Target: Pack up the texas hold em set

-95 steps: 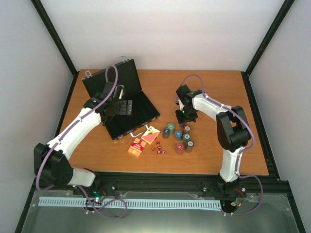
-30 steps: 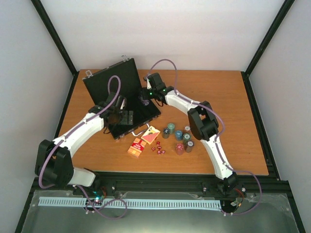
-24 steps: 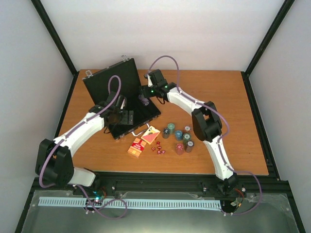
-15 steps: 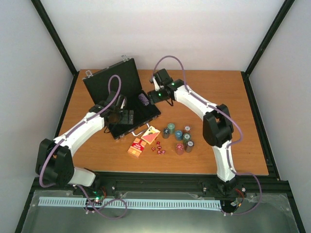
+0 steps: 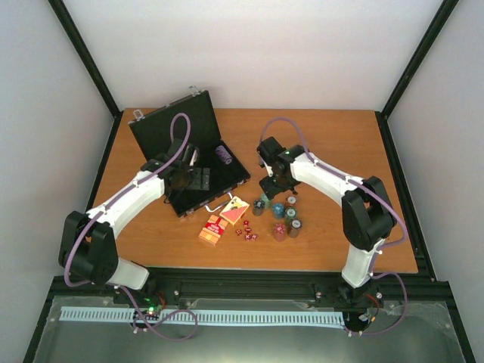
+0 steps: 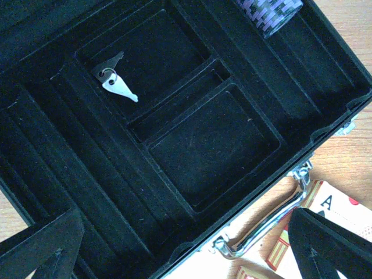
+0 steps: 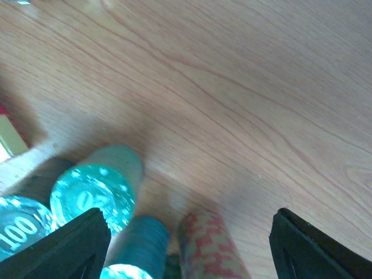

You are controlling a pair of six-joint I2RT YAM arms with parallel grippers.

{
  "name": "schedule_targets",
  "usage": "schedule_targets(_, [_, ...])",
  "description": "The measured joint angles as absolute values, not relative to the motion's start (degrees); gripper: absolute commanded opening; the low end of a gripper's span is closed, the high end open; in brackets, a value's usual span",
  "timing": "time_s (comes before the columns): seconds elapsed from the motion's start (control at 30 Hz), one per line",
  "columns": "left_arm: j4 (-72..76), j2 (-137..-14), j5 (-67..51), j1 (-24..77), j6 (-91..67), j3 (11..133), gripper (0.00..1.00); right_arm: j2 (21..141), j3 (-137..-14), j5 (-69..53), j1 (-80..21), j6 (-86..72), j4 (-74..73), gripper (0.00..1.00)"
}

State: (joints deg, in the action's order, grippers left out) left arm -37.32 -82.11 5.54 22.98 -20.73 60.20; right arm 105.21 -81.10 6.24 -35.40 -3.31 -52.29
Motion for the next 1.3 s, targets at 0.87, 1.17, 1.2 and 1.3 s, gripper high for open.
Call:
schedule_targets(0.87, [-37.23,-84.64,4.23,22.98,-20.78,61.67,1.00,95.85,-76.27,1.10,-36.86,-1.39,-54.59,0.65])
schedule_targets(1.17, [-37.28,-84.40,4.27,22.98,-20.75,61.67,1.00,103.68,-80.07,-2.37,-36.91,-1.89,-52.99,0.63])
schedule_targets(1.2, [-37.30,-84.36,4.27,22.98,-20.75,61.67,1.00,104.44,-80.79,-2.42,-36.93,-2.02,-52.93,0.63])
schedule_targets(1.3, [-37.30,-84.14,4.25,22.98,-20.75,61.67,1.00,106.67,-83.13,-2.61,-36.93,-2.90,-52.58,0.63])
